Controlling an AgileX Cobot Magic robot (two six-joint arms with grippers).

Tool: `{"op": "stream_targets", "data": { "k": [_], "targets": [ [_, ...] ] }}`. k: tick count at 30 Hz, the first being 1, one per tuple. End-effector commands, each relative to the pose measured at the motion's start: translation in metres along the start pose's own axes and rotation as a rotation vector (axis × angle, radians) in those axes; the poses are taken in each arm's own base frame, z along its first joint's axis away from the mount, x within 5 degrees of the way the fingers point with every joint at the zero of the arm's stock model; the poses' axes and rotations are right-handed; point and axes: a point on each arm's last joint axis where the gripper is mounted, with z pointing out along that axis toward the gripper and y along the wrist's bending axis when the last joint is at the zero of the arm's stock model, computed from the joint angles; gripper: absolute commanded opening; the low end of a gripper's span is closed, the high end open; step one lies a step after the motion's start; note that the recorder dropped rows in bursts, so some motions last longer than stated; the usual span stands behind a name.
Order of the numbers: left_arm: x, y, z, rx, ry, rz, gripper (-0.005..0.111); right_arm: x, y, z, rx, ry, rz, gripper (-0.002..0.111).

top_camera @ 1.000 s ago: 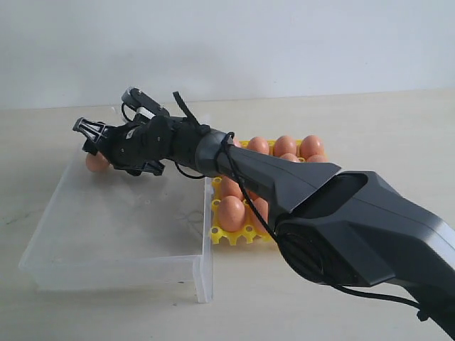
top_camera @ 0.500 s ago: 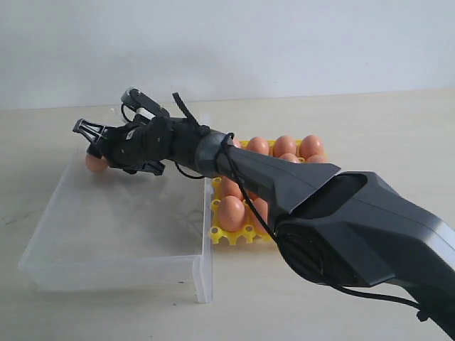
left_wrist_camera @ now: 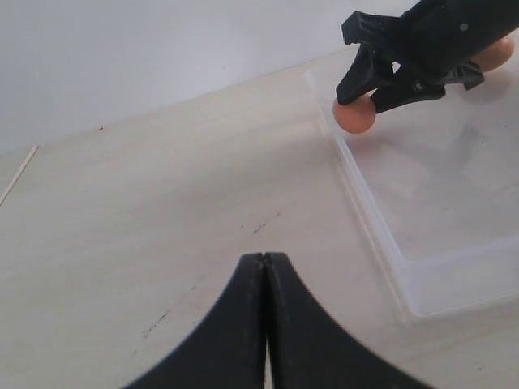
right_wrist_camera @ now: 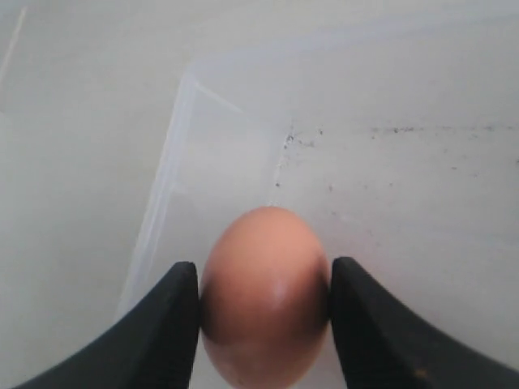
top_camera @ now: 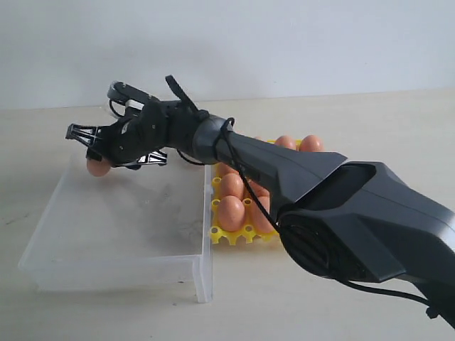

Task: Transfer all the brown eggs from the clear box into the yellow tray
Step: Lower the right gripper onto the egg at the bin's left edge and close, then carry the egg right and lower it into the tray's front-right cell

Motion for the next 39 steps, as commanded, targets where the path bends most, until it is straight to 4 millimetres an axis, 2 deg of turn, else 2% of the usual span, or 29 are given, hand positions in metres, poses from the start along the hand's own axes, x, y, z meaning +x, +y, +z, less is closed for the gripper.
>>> {"op": "stream_targets", "data": {
  "k": [1, 5, 10, 16, 22, 24, 26, 30, 33, 37, 39],
  "targets": [
    [-0.002, 0.000, -0.001, -0.002, -0.018, -0.006, 0.000, -0.004, 0.006, -0.016, 0.079, 0.063, -0.167, 0.000],
    [-0.002, 0.000, -0.001, -0.002, -0.018, -0.006, 0.000, -0.002, 0.007, -0.026, 0.130, 0.158, -0.286, 0.000],
    [-0.002, 0.000, -0.001, -0.002, -0.018, -0.006, 0.000, -0.009, 0.012, -0.046, 0.204, 0.218, -0.481, 0.000],
    [-0.002, 0.000, -0.001, -0.002, -0.018, -0.006, 0.000, -0.018, 0.020, -0.068, 0.207, 0.227, -0.473, 0.000],
    [-0.002, 0.000, -0.001, -0.002, -0.018, -0.006, 0.000, -0.004, 0.011, -0.088, 0.256, 0.314, -0.497, 0.000],
    [-0.002, 0.000, -0.001, -0.002, -0.018, -0.006, 0.000, -0.006, 0.009, -0.094, 0.273, 0.271, -0.582, 0.000],
    [-0.002, 0.000, -0.001, -0.002, -0.018, -0.006, 0.000, -0.007, 0.015, -0.099, 0.266, 0.218, -0.644, 0.000],
    [-0.002, 0.000, -0.001, -0.002, -0.018, -0.006, 0.000, 0.011, 0.013, -0.108, 0.257, 0.254, -0.680, 0.000],
    [-0.002, 0.000, -0.001, -0.002, -0.018, -0.006, 0.000, 0.015, 0.008, -0.130, 0.233, 0.184, -0.743, 0.000],
    [-0.002, 0.000, -0.001, -0.002, -0.018, -0.006, 0.000, 0.028, 0.001, -0.175, 0.129, -0.140, -0.791, 0.000],
    [-0.002, 0.000, -0.001, -0.002, -0.018, -0.006, 0.000, 0.033, -0.006, -0.188, 0.099, -0.247, -0.791, 0.000]
  ]
}}
